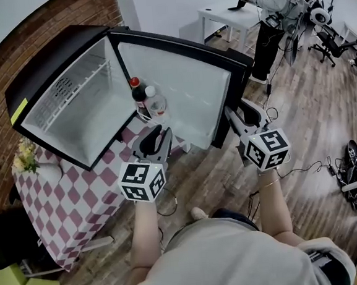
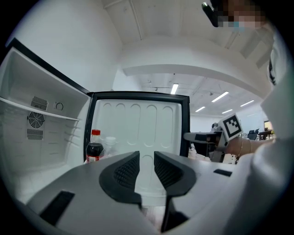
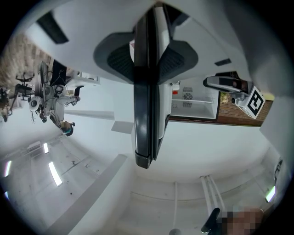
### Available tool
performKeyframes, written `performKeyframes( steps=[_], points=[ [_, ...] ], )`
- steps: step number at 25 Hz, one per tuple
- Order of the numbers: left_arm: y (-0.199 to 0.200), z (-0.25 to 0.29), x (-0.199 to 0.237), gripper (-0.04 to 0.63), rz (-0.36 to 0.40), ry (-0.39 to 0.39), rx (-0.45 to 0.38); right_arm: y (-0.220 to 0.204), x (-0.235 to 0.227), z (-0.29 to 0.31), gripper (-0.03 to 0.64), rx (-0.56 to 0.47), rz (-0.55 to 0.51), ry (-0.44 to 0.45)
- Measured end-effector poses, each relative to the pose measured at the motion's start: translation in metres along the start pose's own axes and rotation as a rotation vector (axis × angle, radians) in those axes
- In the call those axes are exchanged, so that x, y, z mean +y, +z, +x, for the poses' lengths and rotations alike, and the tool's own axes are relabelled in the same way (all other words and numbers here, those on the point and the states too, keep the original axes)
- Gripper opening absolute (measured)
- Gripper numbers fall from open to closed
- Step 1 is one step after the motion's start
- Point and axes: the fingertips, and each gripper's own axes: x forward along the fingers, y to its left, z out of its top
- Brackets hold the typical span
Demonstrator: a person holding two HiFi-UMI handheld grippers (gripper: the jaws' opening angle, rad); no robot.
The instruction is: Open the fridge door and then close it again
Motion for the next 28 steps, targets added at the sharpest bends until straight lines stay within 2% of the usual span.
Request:
performKeyframes(
  steps=[17, 28],
  points=[
    [-0.005, 0.02, 0.019, 0.097, -0.041, 0.017, -0.002, 0.0, -0.034, 0.016, 0.143, -0.018, 0.034, -0.042],
    [-0.011, 0.025, 0.015, 0.094, -0.025, -0.005, 0.024, 0.0, -0.035, 0.017, 0.143, -0.008, 0.031, -0.032]
  ],
)
